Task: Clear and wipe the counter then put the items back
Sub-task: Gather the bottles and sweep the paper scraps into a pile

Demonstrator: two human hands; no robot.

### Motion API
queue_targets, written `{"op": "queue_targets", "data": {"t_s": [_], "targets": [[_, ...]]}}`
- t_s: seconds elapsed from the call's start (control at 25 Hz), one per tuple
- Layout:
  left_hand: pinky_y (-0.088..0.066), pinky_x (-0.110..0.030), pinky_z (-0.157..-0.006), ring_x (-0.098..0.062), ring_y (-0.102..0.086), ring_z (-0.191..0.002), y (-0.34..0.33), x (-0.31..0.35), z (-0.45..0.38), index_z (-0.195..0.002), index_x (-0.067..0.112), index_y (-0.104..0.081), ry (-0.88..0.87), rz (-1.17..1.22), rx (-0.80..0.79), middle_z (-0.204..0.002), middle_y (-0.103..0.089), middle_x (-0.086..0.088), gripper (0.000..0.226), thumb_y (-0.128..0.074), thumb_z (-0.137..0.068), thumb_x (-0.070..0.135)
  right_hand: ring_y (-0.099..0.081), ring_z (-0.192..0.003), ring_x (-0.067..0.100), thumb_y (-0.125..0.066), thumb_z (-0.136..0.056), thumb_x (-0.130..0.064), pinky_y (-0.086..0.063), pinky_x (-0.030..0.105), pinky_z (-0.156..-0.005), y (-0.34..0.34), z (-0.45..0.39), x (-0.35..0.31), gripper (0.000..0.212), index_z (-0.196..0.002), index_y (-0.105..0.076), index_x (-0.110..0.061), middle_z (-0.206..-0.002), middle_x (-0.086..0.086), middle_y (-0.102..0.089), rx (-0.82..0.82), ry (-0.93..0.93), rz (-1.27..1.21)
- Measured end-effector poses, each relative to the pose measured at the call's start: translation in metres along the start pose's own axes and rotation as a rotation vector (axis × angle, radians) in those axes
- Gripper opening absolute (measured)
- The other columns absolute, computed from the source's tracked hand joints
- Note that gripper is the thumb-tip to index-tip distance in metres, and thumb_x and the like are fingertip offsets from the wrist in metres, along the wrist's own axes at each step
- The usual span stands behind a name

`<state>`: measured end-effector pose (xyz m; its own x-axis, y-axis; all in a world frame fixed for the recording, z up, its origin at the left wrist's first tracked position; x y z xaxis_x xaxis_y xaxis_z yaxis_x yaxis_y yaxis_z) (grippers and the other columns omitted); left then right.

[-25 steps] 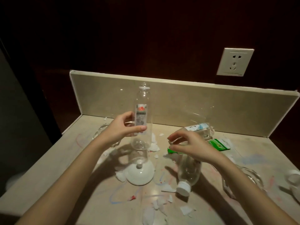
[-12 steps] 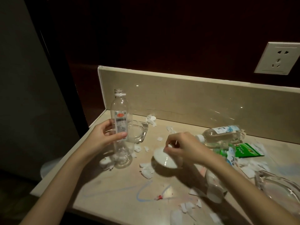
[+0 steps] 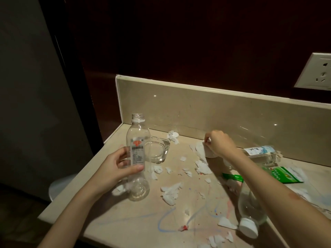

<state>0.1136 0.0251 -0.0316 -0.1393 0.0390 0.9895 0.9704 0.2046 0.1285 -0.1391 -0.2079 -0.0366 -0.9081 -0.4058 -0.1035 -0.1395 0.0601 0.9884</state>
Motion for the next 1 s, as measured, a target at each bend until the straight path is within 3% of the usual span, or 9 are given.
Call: {"op": "queue_targets", "data": {"t_s": [0.24, 0.32, 0.4, 0.48, 0.6, 0.68, 0.76, 0.92, 1.0], "targets": [[-0.057, -0.035, -0.083, -0.017, -0.068, -0.102, 0.004, -0.005, 0.007, -0.112, 0.023, -0.061, 0.05, 0.076, 0.002, -0.108, -0.072, 0.001, 0.09, -0.09, -0.033, 0.056, -0.06, -0.096, 0.029, -0.056, -0.094, -0.022, -0.051, 0.037, -0.078, 0.002, 0.004, 0.001, 0.02, -0.108, -0.067, -0.014, -0.111, 0.01, -0.062, -0.002, -0.014, -0.015], [-0.057, -0.033, -0.081, -0.015, -0.068, -0.101, 0.004, -0.005, 0.008, -0.11, 0.025, -0.061, 0.044, 0.073, -0.014, -0.108, -0.072, 0.004, 0.086, -0.09, -0.035, 0.055, -0.055, -0.1, 0.028, -0.058, -0.093, -0.025, -0.047, 0.036, -0.079, 0.009, 0.016, -0.001, 0.025, -0.114, -0.063, -0.013, -0.114, 0.009, -0.056, 0.062, 0.009, -0.037], [-0.056, -0.037, -0.083, -0.018, -0.068, -0.102, 0.002, -0.005, 0.009, -0.111, 0.025, -0.062, 0.063, 0.108, -0.013, -0.108, -0.072, 0.002, 0.066, -0.09, -0.053, 0.038, -0.051, -0.089, 0.021, -0.06, -0.09, -0.031, -0.041, 0.031, -0.074, 0.015, 0.033, -0.008, 0.029, -0.113, -0.062, -0.014, -0.111, 0.006, -0.055, 0.069, 0.082, -0.086], [-0.054, -0.043, -0.085, -0.02, -0.067, -0.102, 0.001, -0.006, 0.01, -0.112, 0.025, -0.062, 0.104, 0.138, 0.013, -0.107, -0.072, 0.001, 0.051, -0.082, -0.066, 0.019, -0.05, -0.084, 0.018, -0.061, -0.086, -0.045, -0.04, 0.03, -0.073, 0.015, 0.051, -0.018, 0.039, -0.111, -0.062, -0.015, -0.108, 0.005, -0.058, -0.114, 0.124, -0.083], [-0.058, -0.036, -0.079, -0.018, -0.069, -0.1, 0.007, -0.005, 0.011, -0.112, 0.025, -0.062, 0.094, 0.112, 0.006, -0.107, -0.072, 0.002, 0.074, -0.091, -0.046, 0.043, -0.052, -0.089, 0.022, -0.057, -0.079, -0.066, -0.044, 0.035, -0.079, 0.008, 0.073, -0.032, 0.058, -0.091, -0.065, -0.01, -0.102, 0.005, -0.052, -0.349, 0.07, -0.038], [-0.058, -0.03, -0.075, -0.017, -0.068, -0.101, 0.015, -0.003, 0.013, -0.114, 0.026, -0.06, 0.077, 0.076, 0.018, -0.108, -0.071, 0.002, 0.095, -0.09, -0.03, 0.058, -0.049, -0.088, 0.023, -0.053, -0.075, -0.073, -0.042, 0.036, -0.077, 0.004, 0.081, -0.046, 0.065, -0.071, -0.06, -0.008, -0.099, 0.007, -0.05, -0.338, 0.069, -0.071], [-0.058, -0.027, -0.071, -0.016, -0.068, -0.1, 0.022, -0.004, 0.016, -0.114, 0.025, -0.06, 0.067, 0.069, 0.03, -0.109, -0.071, 0.001, 0.099, -0.089, -0.027, 0.06, -0.046, -0.088, 0.023, -0.052, -0.074, -0.075, -0.039, 0.036, -0.076, 0.002, 0.088, -0.062, 0.068, -0.061, -0.053, -0.008, -0.097, 0.01, -0.051, -0.315, 0.104, -0.106], [-0.057, -0.022, -0.067, -0.015, -0.069, -0.098, 0.032, -0.004, 0.028, -0.113, 0.022, -0.061, 0.052, 0.088, 0.009, -0.107, -0.071, 0.0, 0.093, -0.09, -0.03, 0.054, -0.042, -0.096, 0.021, -0.06, -0.068, -0.075, -0.04, 0.035, -0.08, 0.001, 0.105, -0.088, 0.069, -0.07, -0.063, -0.006, -0.102, 0.007, -0.049, -0.35, 0.171, -0.121], [-0.057, -0.023, -0.068, -0.017, -0.069, -0.099, 0.035, -0.005, 0.033, -0.112, 0.021, -0.061, 0.064, 0.087, 0.001, -0.108, -0.071, -0.002, 0.075, -0.092, -0.046, 0.037, -0.042, -0.1, 0.019, -0.067, -0.066, -0.069, -0.042, 0.033, -0.083, -0.001, 0.117, -0.097, 0.063, -0.083, -0.066, -0.009, -0.109, 0.004, -0.048, -0.372, 0.229, -0.121]]}}
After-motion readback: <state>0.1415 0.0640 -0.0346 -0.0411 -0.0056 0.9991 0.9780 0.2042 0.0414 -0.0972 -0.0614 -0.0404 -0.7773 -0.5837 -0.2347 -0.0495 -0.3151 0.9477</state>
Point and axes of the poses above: each hand's wrist, its own z-axis away from the middle knuckle, its own y-axis out of the back of the hand, x = y × z, the point moved 1 cm from there along -z, towards the middle knuckle
